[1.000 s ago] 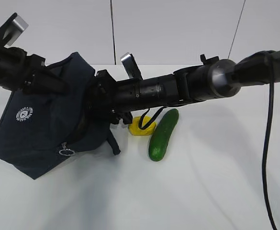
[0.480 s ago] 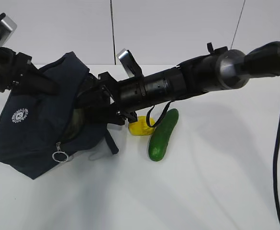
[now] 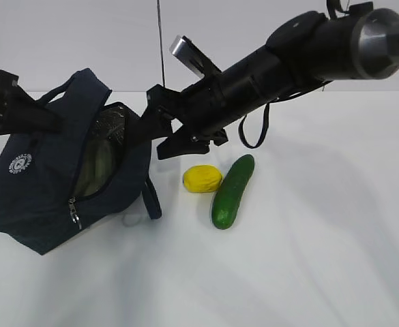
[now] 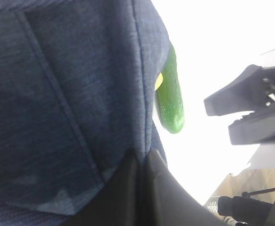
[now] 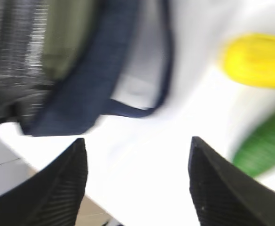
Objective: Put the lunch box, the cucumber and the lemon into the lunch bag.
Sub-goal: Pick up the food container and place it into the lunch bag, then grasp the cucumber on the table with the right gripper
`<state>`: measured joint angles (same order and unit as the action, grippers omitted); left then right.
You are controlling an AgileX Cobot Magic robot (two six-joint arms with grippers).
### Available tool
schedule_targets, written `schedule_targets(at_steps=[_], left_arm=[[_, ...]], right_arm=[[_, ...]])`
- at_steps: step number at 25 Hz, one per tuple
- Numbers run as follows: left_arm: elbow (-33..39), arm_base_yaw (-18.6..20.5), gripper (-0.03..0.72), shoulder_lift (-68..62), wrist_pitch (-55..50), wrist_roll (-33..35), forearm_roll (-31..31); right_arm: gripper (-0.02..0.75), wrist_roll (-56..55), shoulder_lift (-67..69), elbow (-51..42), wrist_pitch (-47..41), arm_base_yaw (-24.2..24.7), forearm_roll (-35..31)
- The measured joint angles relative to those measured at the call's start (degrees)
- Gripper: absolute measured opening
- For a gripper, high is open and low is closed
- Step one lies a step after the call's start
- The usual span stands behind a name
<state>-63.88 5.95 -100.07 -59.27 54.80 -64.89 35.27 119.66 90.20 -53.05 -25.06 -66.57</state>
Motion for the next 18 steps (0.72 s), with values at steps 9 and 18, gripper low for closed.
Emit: schedule_targets(at_steps=[9, 18], left_arm=[[0.00, 0.14, -0.005, 0.00, -0.12, 0.00, 0.00], [0.00, 0.14, -0.005, 0.00, -0.12, 0.00, 0.00]], right_arm=[[0.500, -28.55, -6.27, 0.00, -0.64, 0.09, 32.60], [0.500, -53.96, -6.98, 0.00, -3.66, 0.09, 57.12]])
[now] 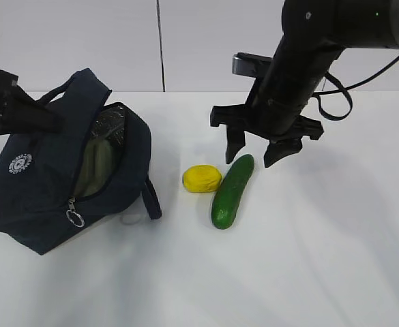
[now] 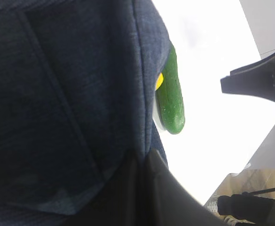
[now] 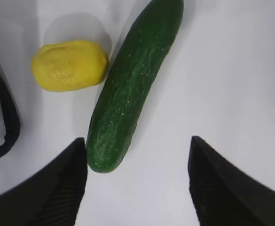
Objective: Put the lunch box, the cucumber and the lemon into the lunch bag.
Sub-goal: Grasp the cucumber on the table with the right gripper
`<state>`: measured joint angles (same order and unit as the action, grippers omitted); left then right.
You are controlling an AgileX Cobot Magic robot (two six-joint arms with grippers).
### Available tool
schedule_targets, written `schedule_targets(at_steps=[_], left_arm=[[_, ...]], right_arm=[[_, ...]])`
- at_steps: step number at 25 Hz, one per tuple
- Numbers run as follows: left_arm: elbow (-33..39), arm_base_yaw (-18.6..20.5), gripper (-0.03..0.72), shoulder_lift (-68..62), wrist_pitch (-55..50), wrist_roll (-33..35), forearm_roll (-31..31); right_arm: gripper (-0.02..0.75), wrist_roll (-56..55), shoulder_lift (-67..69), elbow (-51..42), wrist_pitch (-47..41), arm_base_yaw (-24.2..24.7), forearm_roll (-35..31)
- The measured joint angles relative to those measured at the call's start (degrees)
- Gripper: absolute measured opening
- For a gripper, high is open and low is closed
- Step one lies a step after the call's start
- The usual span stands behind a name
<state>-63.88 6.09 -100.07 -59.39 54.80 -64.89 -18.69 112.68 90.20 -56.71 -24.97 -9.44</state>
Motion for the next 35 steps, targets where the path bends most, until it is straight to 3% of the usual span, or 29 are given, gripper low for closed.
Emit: schedule_targets(at_steps=[7, 19, 35], left_arm=[[0.00, 0.00, -0.005, 0.00, 0.00, 0.00, 0.00], [0.00, 0.00, -0.005, 0.00, 0.00, -0.11, 0.00], [0.00, 0.00, -0.005, 0.00, 0.00, -0.11, 0.00]], right_arm=[[0.500, -7.62, 0.26, 0.00, 1.68, 0.00, 5.99], [0.500, -14.89, 6.50, 0.00, 10.70, 0.00, 8.04], [0.501, -16.45, 11.44, 0.00, 15.23, 0.00, 8.83]])
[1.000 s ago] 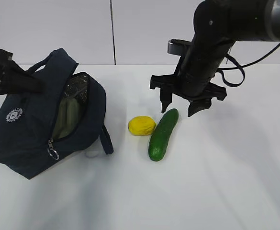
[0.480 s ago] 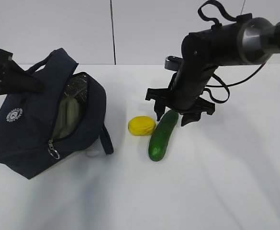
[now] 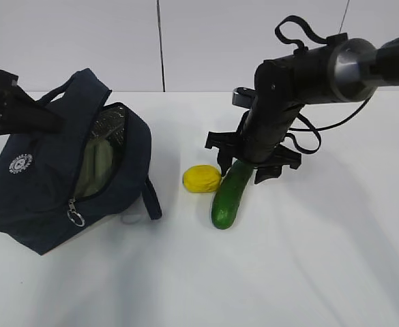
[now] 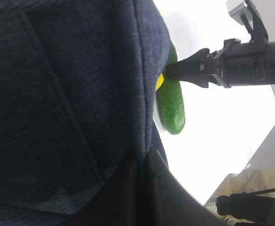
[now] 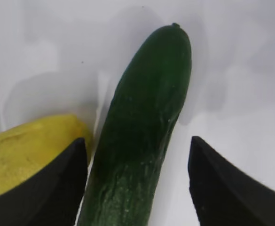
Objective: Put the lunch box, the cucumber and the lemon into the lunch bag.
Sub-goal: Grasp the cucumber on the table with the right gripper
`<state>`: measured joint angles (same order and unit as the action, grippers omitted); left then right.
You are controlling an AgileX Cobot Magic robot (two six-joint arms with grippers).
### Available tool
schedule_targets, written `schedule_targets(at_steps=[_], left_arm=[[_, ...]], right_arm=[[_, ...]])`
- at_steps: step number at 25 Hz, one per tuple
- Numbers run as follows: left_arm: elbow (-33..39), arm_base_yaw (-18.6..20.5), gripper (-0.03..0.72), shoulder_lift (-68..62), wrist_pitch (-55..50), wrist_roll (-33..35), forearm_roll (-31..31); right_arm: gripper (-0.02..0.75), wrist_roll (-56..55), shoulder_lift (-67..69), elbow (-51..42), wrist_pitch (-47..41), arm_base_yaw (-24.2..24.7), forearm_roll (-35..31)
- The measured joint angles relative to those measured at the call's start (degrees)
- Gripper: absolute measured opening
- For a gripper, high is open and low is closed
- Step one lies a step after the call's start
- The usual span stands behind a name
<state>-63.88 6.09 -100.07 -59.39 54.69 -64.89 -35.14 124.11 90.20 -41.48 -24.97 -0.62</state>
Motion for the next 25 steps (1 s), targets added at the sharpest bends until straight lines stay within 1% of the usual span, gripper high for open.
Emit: schedule_targets(at_steps=[13, 15, 20, 22, 25], left_arm=[[0.00, 0.00, -0.005, 0.00, 0.00, 0.00, 0.26], [0.00, 0.00, -0.005, 0.00, 0.00, 0.00, 0.26], [0.00, 0.00, -0.005, 0.00, 0.00, 0.00, 0.26], [0.00, 0.00, -0.005, 0.00, 0.00, 0.00, 0.26], [0.00, 0.00, -0.005, 0.00, 0.00, 0.00, 0.28]], right_arm=[[0.494, 0.00, 1.73, 1.00, 0.00, 0.00, 0.00], [0.465, 0.00, 1.73, 1.00, 0.00, 0.00, 0.00], [0.329, 0.00, 1.73, 1.00, -0.10, 0.00, 0.00], [0.306, 0.00, 1.73, 1.00, -0.10, 0.00, 0.00], [0.297, 0.00, 1.73, 1.15, -1.15, 0.00, 0.00]])
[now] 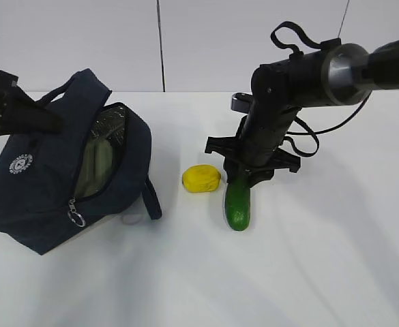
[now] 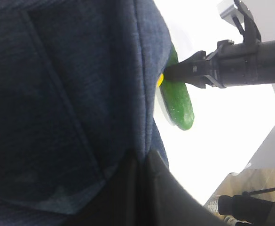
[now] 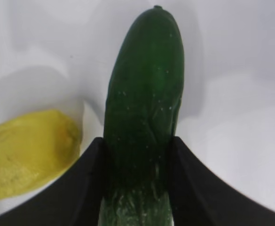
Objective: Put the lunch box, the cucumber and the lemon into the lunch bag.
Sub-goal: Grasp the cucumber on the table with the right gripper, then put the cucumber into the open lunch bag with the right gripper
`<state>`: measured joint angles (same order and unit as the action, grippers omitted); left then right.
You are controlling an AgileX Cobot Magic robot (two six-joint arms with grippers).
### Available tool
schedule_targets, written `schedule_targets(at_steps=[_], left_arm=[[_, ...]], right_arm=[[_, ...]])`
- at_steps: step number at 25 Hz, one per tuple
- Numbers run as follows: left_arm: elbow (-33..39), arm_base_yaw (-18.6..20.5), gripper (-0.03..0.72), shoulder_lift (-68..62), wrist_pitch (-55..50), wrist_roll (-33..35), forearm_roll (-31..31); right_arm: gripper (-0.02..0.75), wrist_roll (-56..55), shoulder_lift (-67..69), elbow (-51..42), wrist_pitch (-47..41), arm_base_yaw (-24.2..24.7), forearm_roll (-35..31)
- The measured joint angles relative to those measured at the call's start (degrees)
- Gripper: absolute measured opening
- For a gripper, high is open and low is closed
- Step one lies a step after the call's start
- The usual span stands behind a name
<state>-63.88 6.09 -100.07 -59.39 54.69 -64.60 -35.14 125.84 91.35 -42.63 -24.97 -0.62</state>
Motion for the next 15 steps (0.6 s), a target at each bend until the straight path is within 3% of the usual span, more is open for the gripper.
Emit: schedule_targets(at_steps=[9, 15], left_arm=[[0.00, 0.00, -0.005, 0.00, 0.30, 0.00, 0.10], [0.00, 0.00, -0.005, 0.00, 0.44, -0.09, 0.10]], right_arm=[[0.293, 5.49, -1.66, 3.22, -5.66, 0.00, -0.95], [0.289, 16.19, -1.64, 5.46, -9.53, -0.10, -13.83]])
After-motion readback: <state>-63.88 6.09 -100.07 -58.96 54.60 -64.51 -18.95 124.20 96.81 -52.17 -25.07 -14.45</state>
